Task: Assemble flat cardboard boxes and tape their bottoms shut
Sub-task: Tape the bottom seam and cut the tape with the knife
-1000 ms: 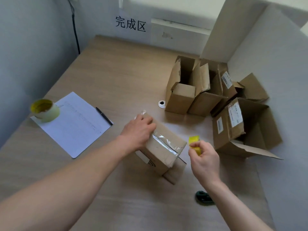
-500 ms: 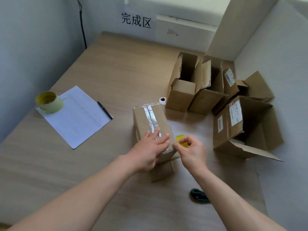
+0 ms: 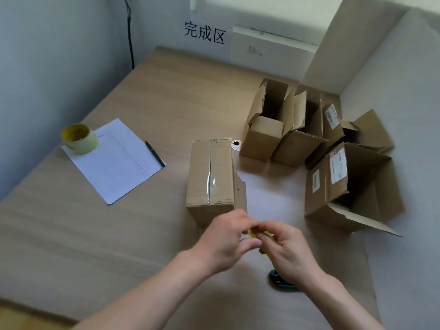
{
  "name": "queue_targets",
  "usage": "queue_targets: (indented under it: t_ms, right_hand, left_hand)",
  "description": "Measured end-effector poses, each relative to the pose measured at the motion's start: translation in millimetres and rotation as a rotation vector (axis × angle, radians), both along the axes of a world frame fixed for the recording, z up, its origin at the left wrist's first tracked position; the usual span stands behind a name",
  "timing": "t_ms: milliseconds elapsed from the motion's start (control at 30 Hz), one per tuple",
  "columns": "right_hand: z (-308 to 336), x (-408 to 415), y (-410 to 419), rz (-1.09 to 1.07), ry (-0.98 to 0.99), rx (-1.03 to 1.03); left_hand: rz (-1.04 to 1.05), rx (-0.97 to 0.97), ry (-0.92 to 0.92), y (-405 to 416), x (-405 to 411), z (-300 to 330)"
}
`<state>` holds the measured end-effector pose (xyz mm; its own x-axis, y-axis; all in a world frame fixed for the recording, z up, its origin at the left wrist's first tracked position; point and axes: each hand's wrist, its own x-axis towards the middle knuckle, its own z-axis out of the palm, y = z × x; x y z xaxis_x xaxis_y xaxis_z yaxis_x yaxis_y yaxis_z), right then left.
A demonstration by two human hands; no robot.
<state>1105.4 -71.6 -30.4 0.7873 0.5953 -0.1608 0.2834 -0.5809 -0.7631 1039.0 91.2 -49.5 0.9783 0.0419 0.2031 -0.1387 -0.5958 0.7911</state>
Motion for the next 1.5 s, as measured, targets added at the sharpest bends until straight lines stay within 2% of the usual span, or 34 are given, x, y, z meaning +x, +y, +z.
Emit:
queue_targets:
  t_ms: [100, 167, 233, 300, 367, 467, 600, 633, 667, 700, 767, 800, 833, 967, 1500]
  right_hand:
    - [1, -9, -4, -0.014, 0.106, 0.024]
    - [0, -14, -5, 0.001, 0.141, 0.019]
    - [1, -19, -2, 0.011, 0.199, 0.040]
    - [4, -23, 2, -0.007, 0.326, 0.112]
    - [8, -26, 6, 0.025, 0.470, 0.213]
    - [17, -23, 7, 0.133, 0.738, 0.318]
    - [40, -1, 2, 0.221, 0.953, 0.329]
    - [44, 4, 3, 0.245, 0.939, 0.272]
    - [46, 8, 6, 0.292, 0.802, 0.141]
    - [47, 12, 11, 0.342, 0.506, -0.085]
    - [43, 21, 21, 0.353, -0.285, -0.534]
    - [45, 21, 27, 0.292, -0.509, -0.602]
    - [45, 22, 34, 0.256, -0.580, -0.595]
    - [30, 30, 49, 0.268, -0.640, -0.529]
    - [-13, 46, 69, 0.283, -0.680, -0.517]
  left_hand:
    - [0.131, -0.118, -0.035, -13, -13, -4]
    - [0.190, -0.116, -0.041, -16, -21, -4]
    - [0.221, -0.035, -0.053, -15, -28, -2]
    - [0.254, 0.092, -0.094, -11, -35, 3]
    - [0.296, 0.124, -0.110, -3, -40, 8]
    - [0.381, 0.062, -0.117, 12, -50, 13]
    - [0.512, -0.100, -0.096, 32, -66, 8]
    - [0.550, -0.143, -0.088, 36, -69, 5]
    - [0.590, -0.181, -0.081, 40, -71, 2]
    - [0.629, -0.210, -0.077, 44, -72, -2]
    - [0.669, -0.232, -0.062, 50, -69, -11]
    - [0.675, -0.240, -0.054, 50, -65, -14]
    - [0.694, -0.259, -0.049, 52, -60, -18]
    - [0.749, -0.321, -0.008, 65, -44, -31]
    - [0.759, -0.203, 0.012, 92, -26, -59]
